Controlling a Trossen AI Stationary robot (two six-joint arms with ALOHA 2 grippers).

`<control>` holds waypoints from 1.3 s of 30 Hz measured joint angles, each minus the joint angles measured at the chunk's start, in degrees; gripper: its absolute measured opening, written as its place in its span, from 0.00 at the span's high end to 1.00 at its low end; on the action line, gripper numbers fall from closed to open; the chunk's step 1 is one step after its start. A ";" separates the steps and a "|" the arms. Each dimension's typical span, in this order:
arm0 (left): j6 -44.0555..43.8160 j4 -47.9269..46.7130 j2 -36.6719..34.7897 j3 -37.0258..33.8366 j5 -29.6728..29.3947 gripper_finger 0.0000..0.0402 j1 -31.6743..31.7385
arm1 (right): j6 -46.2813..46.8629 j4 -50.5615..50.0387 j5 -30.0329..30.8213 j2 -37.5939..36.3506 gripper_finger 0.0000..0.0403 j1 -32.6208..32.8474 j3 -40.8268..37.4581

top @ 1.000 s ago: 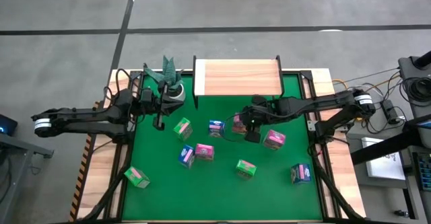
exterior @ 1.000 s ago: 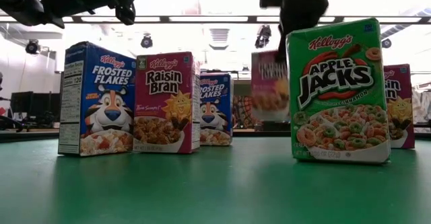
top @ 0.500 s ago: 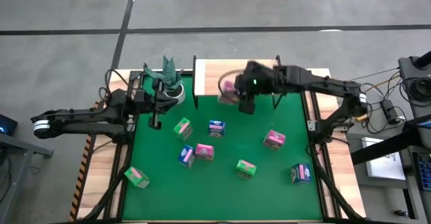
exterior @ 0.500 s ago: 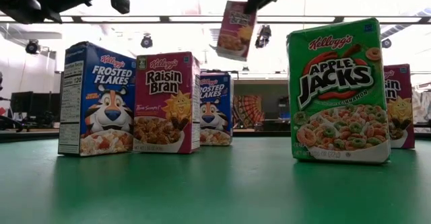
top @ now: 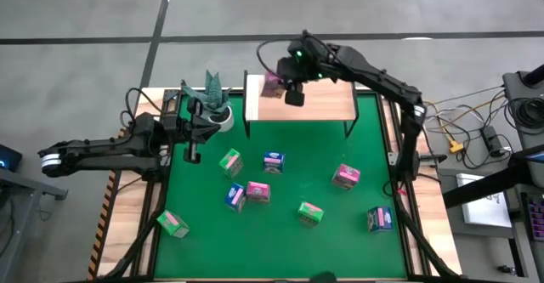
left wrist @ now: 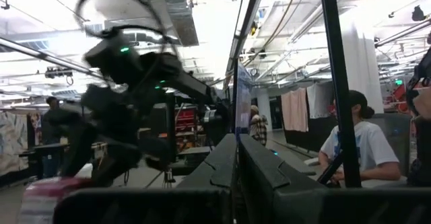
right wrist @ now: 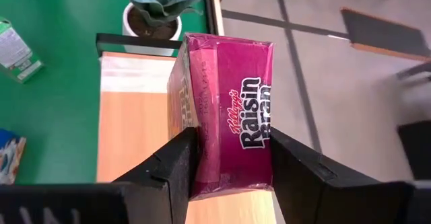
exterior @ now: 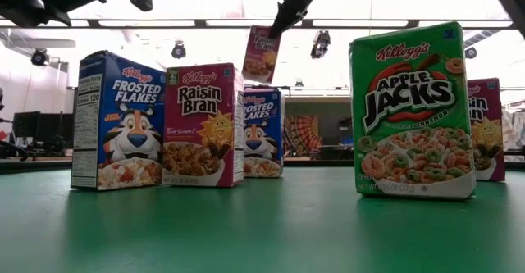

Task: Stack cereal on shelf
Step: Put the top violet cereal box on the shelf

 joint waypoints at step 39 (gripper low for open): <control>-0.02 -0.09 0.11 0.00 0.00 1.00 0.00 | -1.86 -2.57 -1.87 7.78 0.43 -3.87 6.23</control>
